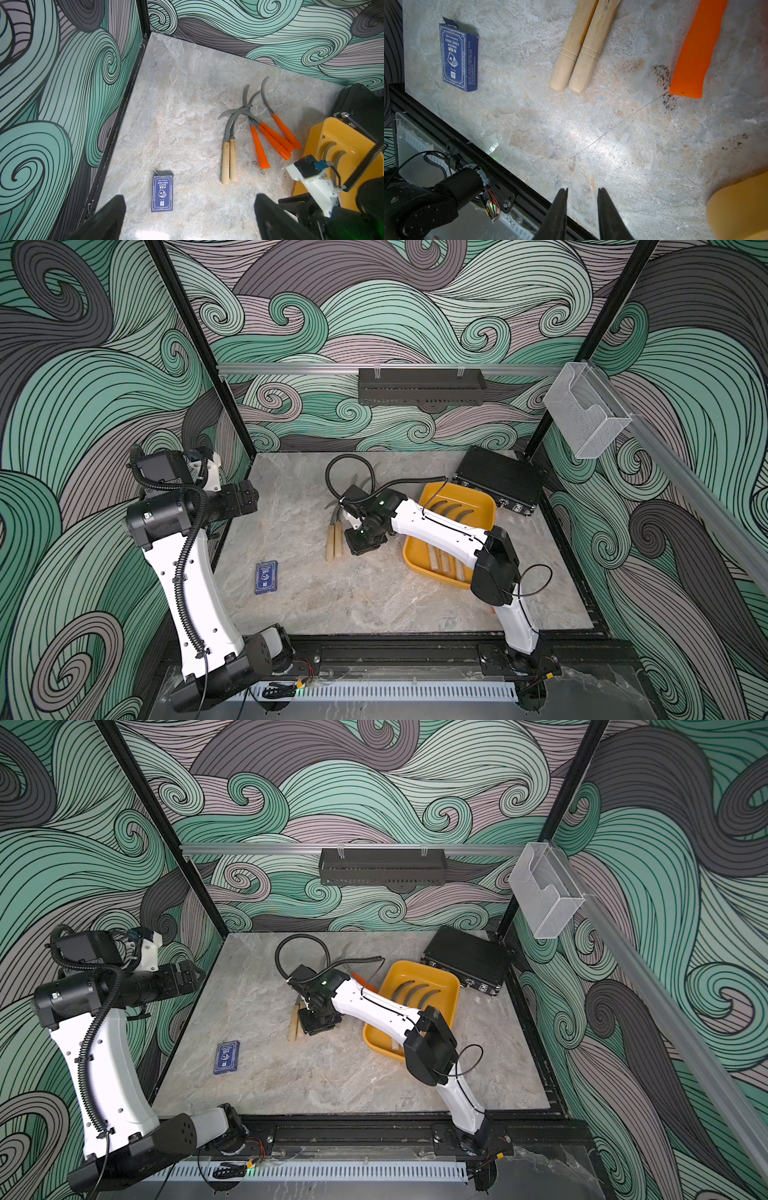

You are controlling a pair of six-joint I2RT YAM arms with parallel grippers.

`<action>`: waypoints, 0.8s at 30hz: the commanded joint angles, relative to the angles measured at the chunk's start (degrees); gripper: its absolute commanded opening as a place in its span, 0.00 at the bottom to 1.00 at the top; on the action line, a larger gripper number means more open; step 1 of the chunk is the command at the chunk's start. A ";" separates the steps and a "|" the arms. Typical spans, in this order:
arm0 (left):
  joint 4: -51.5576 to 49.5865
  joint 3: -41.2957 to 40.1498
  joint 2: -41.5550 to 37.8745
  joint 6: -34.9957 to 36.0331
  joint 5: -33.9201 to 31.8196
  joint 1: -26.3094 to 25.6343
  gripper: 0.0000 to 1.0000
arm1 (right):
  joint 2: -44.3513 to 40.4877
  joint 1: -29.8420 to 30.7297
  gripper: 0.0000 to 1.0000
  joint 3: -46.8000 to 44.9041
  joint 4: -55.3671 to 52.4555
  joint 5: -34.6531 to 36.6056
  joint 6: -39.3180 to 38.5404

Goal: Put small sickles into storage boxes
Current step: Pick up the sickle at the center of the board.

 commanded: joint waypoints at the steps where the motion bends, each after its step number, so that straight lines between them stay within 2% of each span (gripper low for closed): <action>1: -1.13 -0.34 -0.28 0.59 1.26 0.47 0.97 | 2.23 0.05 0.29 3.48 0.06 -0.64 0.17; 14: -0.68 -0.05 1.25 0.23 4.25 0.48 0.97 | 12.09 1.38 0.32 15.90 0.99 -4.23 -3.06; 24: -1.88 2.51 3.44 0.32 4.70 0.53 0.97 | 18.97 1.58 0.36 22.00 1.28 -5.43 -6.14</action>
